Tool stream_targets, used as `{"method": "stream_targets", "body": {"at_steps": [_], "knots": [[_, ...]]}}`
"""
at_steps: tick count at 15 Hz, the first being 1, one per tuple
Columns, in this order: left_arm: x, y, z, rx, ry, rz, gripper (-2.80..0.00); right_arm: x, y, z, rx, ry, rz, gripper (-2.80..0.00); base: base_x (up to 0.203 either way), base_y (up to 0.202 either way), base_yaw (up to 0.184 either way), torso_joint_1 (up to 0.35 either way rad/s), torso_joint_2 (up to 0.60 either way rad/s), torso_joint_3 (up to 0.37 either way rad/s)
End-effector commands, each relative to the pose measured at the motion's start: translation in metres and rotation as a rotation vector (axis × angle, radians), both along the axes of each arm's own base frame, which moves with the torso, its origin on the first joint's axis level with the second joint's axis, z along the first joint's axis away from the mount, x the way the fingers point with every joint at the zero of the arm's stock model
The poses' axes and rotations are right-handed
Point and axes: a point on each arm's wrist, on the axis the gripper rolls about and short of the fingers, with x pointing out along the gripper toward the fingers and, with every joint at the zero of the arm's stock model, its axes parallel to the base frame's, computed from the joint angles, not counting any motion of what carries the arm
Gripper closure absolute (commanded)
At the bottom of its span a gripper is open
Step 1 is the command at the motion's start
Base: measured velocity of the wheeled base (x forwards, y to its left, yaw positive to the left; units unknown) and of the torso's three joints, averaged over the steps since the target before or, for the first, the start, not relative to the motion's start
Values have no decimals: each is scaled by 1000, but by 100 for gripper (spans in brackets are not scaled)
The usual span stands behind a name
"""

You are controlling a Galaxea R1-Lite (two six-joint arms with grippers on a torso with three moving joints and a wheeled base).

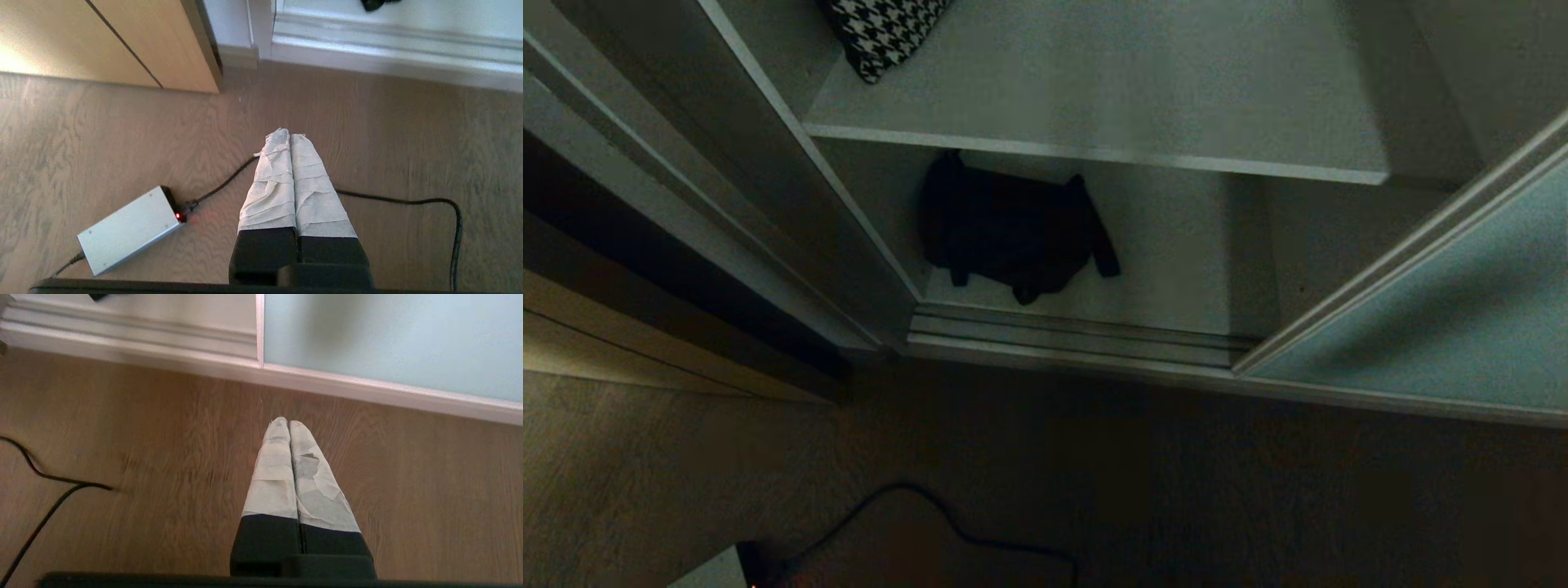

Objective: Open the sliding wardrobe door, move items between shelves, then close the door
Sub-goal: Open the door

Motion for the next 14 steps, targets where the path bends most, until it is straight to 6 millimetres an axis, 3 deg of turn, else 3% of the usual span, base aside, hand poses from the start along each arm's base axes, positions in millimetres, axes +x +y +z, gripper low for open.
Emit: {"method": "stream_targets", "body": {"at_steps": [1, 10, 14], "knots": [[0, 0, 0, -1, 4, 0, 0, 0, 0, 0, 0, -1, 0, 0, 0, 0, 0, 3, 0, -205], [0, 0, 0, -3, 4, 0, 0, 0, 0, 0, 0, -1, 0, 0, 0, 0, 0, 2, 3, -198], [0, 0, 0, 8, 9, 2, 0, 0, 0, 0, 0, -1, 0, 0, 0, 0, 0, 4, 4, -73]]}}
